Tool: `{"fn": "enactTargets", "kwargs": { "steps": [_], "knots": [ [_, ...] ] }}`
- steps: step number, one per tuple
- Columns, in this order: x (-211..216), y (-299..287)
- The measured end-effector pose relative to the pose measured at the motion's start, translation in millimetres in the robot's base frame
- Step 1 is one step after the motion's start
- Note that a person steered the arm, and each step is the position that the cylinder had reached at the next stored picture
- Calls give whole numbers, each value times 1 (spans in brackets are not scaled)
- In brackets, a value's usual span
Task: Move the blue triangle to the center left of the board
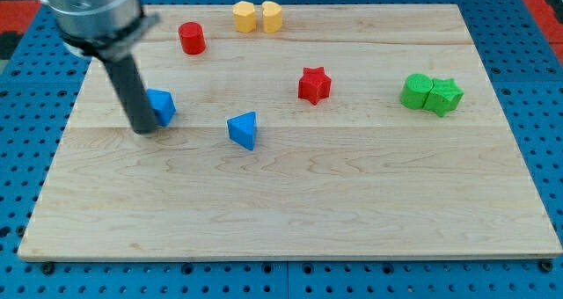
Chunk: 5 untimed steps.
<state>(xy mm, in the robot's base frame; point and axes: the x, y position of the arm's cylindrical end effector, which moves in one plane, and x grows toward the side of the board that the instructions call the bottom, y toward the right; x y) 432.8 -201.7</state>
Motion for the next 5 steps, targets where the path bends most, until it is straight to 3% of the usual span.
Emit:
{"fn": "enactTargets", "kwargs": {
  "steps": [1, 2, 4, 5],
  "knots": [
    [-31, -14],
    [-26, 11],
    [26, 96],
    [-22, 92]
  ]
}}
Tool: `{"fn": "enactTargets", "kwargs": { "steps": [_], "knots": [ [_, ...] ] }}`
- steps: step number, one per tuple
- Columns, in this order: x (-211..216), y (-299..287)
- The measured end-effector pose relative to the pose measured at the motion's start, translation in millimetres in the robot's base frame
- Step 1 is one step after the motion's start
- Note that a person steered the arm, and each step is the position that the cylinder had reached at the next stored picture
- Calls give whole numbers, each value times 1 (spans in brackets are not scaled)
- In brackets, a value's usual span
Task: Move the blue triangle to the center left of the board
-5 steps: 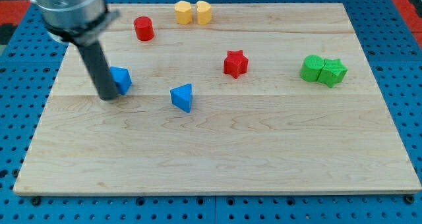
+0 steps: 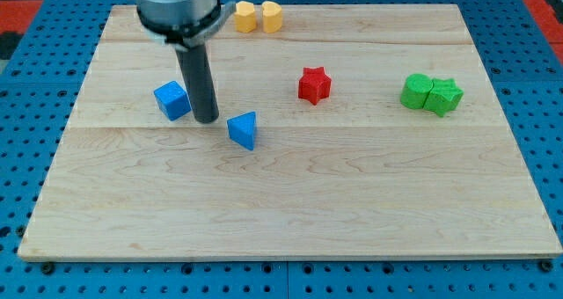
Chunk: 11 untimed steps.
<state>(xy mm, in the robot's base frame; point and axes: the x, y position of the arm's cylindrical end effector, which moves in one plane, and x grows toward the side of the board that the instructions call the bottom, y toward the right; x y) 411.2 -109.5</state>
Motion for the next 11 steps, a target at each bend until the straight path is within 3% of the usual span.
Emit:
{"fn": "enactTargets", "kwargs": {
  "steps": [1, 2, 3, 4, 6, 8, 9, 10, 11],
  "knots": [
    [-39, -38],
    [-32, -29],
    [26, -2],
    [11, -39],
    [-47, -107],
    [-118, -132],
    [-152, -131],
    [-152, -95],
    [-145, -21]
  ]
}}
